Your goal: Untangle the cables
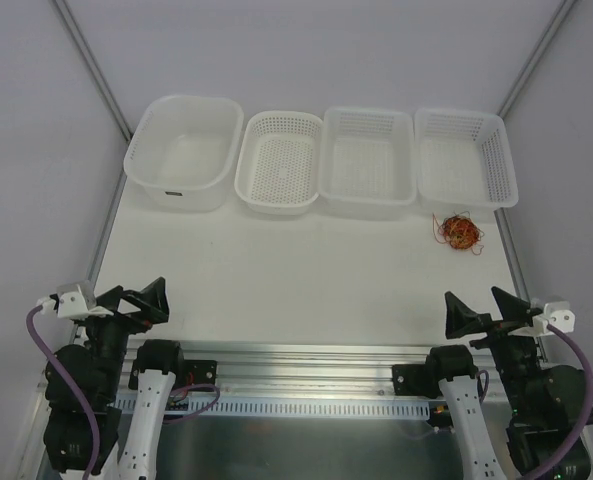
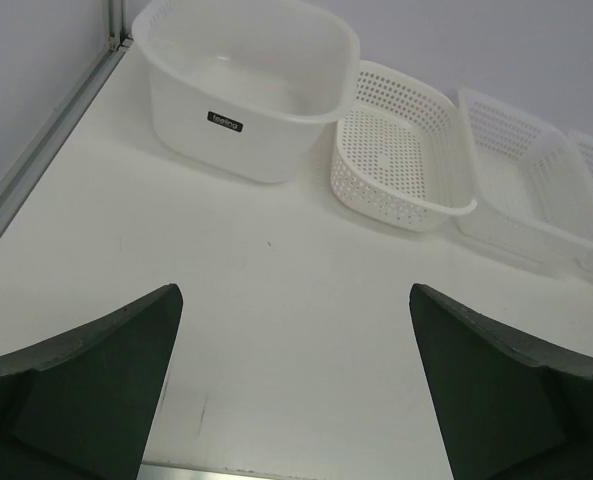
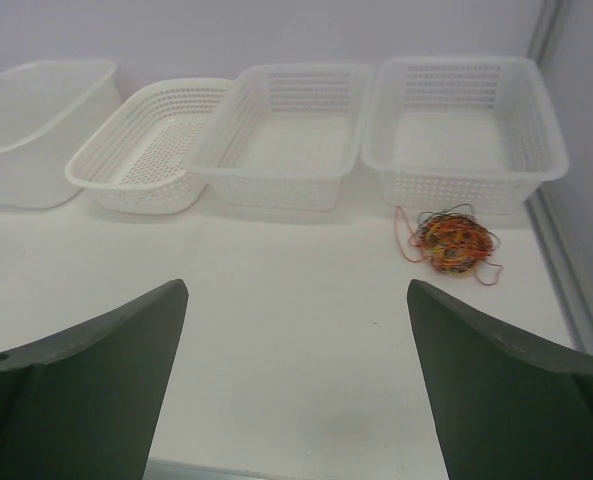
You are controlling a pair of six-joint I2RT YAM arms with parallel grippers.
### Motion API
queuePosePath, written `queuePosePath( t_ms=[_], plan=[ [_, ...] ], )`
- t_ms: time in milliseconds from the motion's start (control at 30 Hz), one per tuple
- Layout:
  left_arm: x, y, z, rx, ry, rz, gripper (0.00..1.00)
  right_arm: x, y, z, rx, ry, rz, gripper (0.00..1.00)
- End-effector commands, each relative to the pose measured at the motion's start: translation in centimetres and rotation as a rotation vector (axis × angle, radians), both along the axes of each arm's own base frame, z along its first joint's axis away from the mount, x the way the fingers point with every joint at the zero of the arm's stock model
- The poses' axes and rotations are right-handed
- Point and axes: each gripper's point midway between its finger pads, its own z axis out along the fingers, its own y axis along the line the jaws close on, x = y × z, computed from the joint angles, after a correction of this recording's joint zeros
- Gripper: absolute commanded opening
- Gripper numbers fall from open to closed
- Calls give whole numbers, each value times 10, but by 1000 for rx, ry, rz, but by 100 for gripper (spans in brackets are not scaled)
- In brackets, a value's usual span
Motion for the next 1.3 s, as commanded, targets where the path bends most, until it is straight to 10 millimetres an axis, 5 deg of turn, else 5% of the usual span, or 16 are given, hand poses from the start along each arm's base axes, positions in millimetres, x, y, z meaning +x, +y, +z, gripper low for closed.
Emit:
queuePosePath(
  t_ms=[0, 200, 333, 533, 733, 867, 1033, 1267],
  plan=[
    [-19, 5, 10, -35, -133, 30, 99, -4, 39, 13, 63, -68, 211, 97],
    [15, -11, -17, -159, 26, -15, 99, 39, 58, -7, 158, 161, 257, 97],
    [46, -29, -47, -219, 221, -80, 99, 74, 45, -34, 225, 346, 111, 97],
    [66, -62, -81, -228, 471, -250, 99, 128, 36, -87, 294, 612, -68, 97],
    [81, -61, -83, -198, 443, -262, 99, 167, -24, -130, 323, 668, -467, 97],
    [86, -58, -109, -189, 409, -244, 99, 188, -62, -150, 523, 677, -637, 97],
    [88, -59, -117, -185, 399, -252, 99, 216, -106, -167, 693, 619, -790, 98],
    [88, -60, -119, -185, 398, -260, 99, 260, -132, -209, 770, 676, -876, 99]
  ],
)
